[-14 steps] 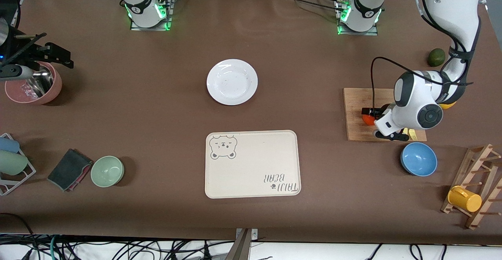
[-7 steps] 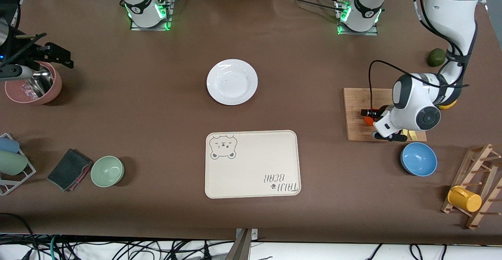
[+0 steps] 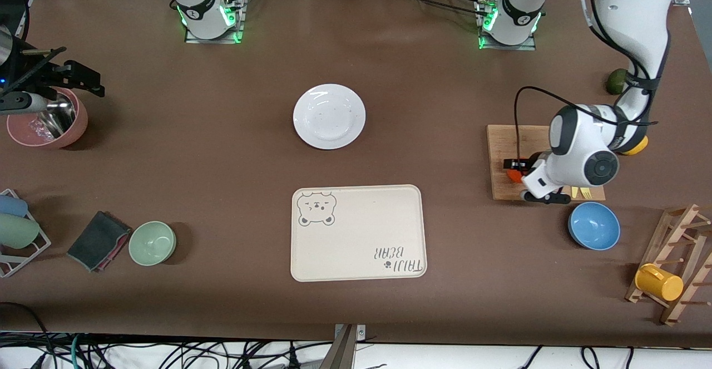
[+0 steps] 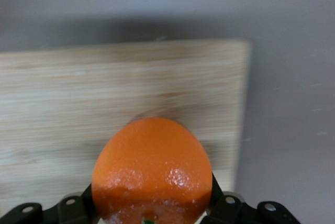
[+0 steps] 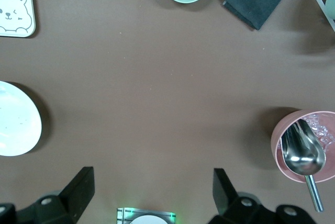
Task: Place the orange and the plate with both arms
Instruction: 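Close the left gripper on the orange and lift it, then carry the orange with the left gripper and lower it onto the plate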
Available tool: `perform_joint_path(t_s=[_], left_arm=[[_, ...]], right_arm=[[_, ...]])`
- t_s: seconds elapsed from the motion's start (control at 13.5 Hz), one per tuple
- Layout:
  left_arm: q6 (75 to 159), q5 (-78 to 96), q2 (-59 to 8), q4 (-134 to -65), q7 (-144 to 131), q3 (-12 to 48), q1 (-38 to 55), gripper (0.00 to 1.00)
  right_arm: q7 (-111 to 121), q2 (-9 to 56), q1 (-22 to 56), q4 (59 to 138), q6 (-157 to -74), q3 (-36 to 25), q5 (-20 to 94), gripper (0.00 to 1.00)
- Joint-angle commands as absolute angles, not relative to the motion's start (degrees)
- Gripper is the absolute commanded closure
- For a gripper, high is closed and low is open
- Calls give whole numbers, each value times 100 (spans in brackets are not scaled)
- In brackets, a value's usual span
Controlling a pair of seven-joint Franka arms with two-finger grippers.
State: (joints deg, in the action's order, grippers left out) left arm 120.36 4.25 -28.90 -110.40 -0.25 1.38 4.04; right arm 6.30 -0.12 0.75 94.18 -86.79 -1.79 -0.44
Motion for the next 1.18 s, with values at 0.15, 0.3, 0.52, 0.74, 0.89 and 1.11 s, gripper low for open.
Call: perform_joint_path(t_s=[0.15, 0.3, 0.52, 0.74, 0.89, 1.11], left_arm=[[12023, 1097, -2812, -10978, -1491, 1149, 729, 97], [12120, 1300, -2821, -10969, -2255, 1615, 869, 99], [12751, 2099, -2891, -10978, -3406, 2048, 1525, 99], [13734, 2206, -2953, -10978, -5154, 2039, 2721, 100], [14280, 2206, -3224, -10847, -5894, 2039, 3180, 100], [14326, 2153, -3506, -10434, -6861, 1969, 3619, 100]], right_arm=[[650, -18, 88, 9378, -8604, -220, 53, 0], [650, -18, 79, 9378, -8604, -220, 53, 0], [650, -18, 79, 9378, -8604, -229, 53, 0], [650, -18, 79, 9378, -8604, -229, 53, 0], [650, -18, 88, 9378, -8604, -229, 53, 0], [650, -26, 79, 9378, -8604, -229, 53, 0]])
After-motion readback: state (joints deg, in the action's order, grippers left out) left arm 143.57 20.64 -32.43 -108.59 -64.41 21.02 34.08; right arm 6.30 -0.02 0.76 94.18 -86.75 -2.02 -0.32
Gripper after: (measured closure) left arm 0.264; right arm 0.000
